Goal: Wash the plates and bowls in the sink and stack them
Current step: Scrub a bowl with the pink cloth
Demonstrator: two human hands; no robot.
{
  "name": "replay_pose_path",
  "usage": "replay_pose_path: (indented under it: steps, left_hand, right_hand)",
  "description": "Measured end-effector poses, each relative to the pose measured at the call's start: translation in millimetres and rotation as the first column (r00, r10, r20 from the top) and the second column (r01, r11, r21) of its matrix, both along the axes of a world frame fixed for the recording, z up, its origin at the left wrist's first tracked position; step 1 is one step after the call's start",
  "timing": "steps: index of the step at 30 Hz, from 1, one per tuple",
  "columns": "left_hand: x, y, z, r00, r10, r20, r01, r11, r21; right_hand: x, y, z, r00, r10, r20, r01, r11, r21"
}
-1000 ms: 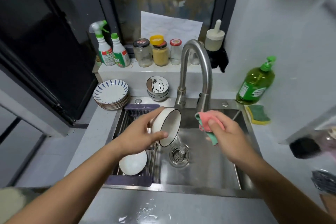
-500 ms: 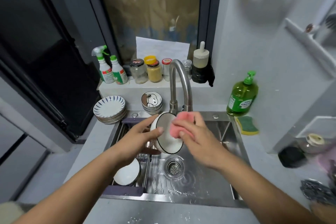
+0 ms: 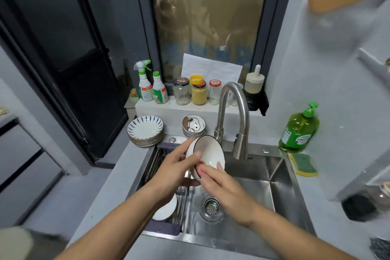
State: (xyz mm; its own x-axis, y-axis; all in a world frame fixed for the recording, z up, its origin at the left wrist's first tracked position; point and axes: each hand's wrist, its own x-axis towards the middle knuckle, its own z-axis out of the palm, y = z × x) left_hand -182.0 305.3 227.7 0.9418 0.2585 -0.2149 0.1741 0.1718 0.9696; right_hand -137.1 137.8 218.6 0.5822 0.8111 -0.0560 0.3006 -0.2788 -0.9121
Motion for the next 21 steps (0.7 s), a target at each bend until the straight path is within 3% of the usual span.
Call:
replay_pose_path:
  steps: [2,3,5,6,8,10,11,17,19,21]
  left_hand:
    - [-3.4,10.4,2.8,1.0,-0.026,-0.009,0.025,0.999,-0.036]
    - [-4.9,14.6,4.3,0.998,-0.057,-0.018,0.056,0.997,-0.057]
    - [-8.1,20.1,5.1,0.994,-0.101,-0.043,0.097,0.991,-0.094]
    - [-8.0,20.1,6.6,0.994,-0.099,-0.055,0.092,0.989,-0.116]
    - [-4.4,18.6,9.5,0.996,-0.062,-0.066,0.05,0.985,-0.168]
    - [0.5,14.7,15.4,0.997,-0.035,-0.068,0.023,0.986,-0.167]
    - [2.1,13.2,18.7,0.997,-0.032,-0.073,0.021,0.989,-0.148]
    - [0.3,21.2,21.0,0.978,-0.151,-0.143,0.14,0.987,-0.083]
    - [0.1,23.2,14.1,0.974,-0.203,-0.104,0.195,0.978,-0.08]
    - [-0.3,16.0,8.0,0.974,-0.222,0.032,0.224,0.958,-0.177]
  right_hand:
    - [9.3,-3.3,-4.2,0.916,0.095,0.389,-0.057,0.993,-0.107]
    - [20.7,-8.0,-7.1,0.783,0.181,0.595,-0.061,0.975,-0.215]
    - [43.0,-16.0,-9.3,0.574,0.33,0.749,-0.044,0.926,-0.374]
    - [49.2,-17.1,-8.7,0.558,0.331,0.76,-0.057,0.93,-0.364]
    - [43.8,-9.5,-9.9,0.694,0.204,0.691,-0.086,0.976,-0.202]
    - [29.6,2.3,-12.2,0.854,0.003,0.52,-0.019,1.0,0.024]
    - [23.4,6.4,-12.7,0.89,-0.063,0.452,0.029,0.996,0.081]
    - [21.8,4.7,2.8,0.901,-0.197,0.385,0.137,0.975,0.177]
    - [22.3,6.6,10.6,0.946,-0.201,0.254,0.149,0.967,0.207]
    - [19.0,12.9,22.5,0.987,-0.157,0.044,0.141,0.955,0.259]
